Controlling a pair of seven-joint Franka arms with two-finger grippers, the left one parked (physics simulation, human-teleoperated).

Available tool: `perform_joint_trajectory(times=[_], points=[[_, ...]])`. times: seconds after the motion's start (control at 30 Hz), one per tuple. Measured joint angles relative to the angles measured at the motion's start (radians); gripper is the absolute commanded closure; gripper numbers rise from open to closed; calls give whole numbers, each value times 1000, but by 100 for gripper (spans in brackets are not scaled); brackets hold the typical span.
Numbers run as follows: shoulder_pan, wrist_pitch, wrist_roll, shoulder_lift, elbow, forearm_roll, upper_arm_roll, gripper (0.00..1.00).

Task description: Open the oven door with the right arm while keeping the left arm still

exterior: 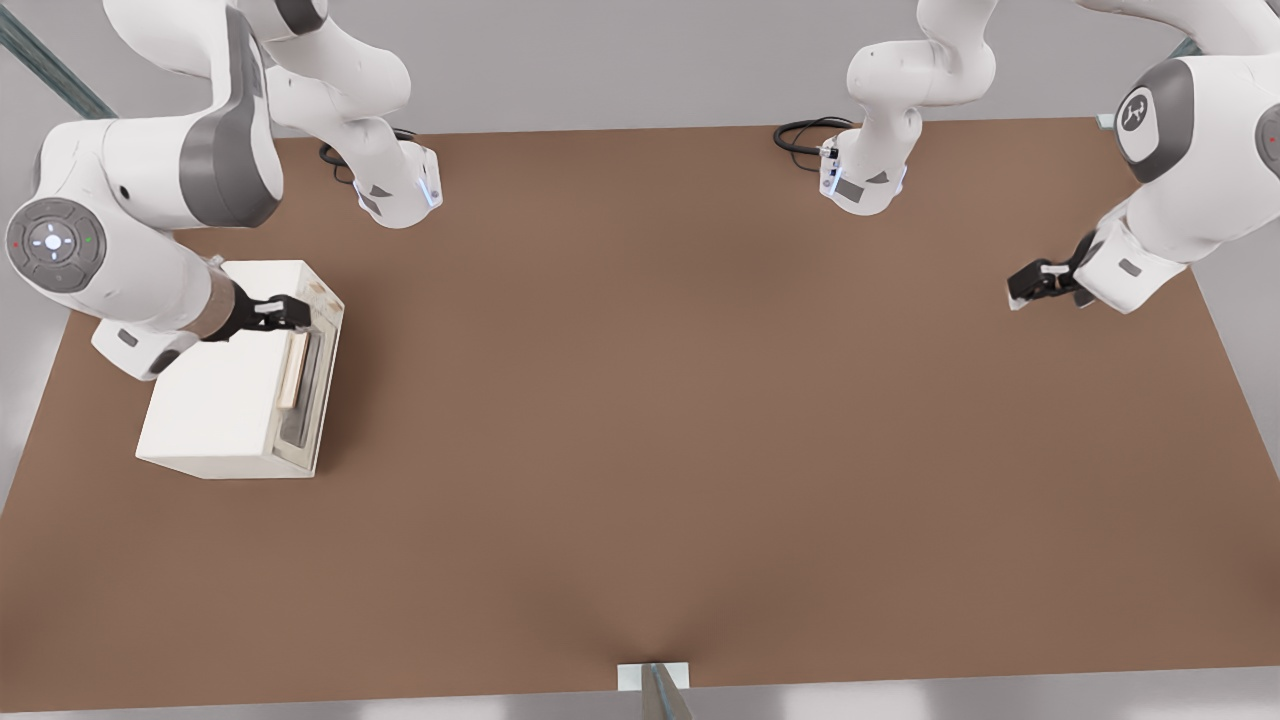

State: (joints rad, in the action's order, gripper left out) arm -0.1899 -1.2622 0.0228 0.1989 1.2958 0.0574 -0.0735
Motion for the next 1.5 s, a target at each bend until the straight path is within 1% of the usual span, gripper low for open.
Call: perform_joint_trajectory(times=[0.13,0.17,0.2,0.23,0.3,0.33,0.4,0.47,0.6,0.7,0.87,0.93,1.03,1.1,1.5], points=[[-12,-25,12,24,-3,13,7,0],[-20,-27,19,36,-5,39,10,100],[-52,-18,26,53,-7,94,14,100],[-118,-1,31,88,-7,181,15,100],[-323,80,17,265,-6,452,17,100],[-371,107,3,316,8,551,18,100],[-387,120,-34,352,89,685,17,100],[-366,107,-72,356,133,748,15,100],[-355,59,-138,342,179,740,-26,100],[-337,-26,-181,340,268,703,-78,100],[-328,-146,-235,331,327,682,-130,100],[-328,-171,-250,319,336,680,-137,100],[-329,-187,-271,269,443,676,-136,100],[-329,-184,-284,254,480,663,-135,100],[-328,-197,-337,237,575,655,-171,100]])
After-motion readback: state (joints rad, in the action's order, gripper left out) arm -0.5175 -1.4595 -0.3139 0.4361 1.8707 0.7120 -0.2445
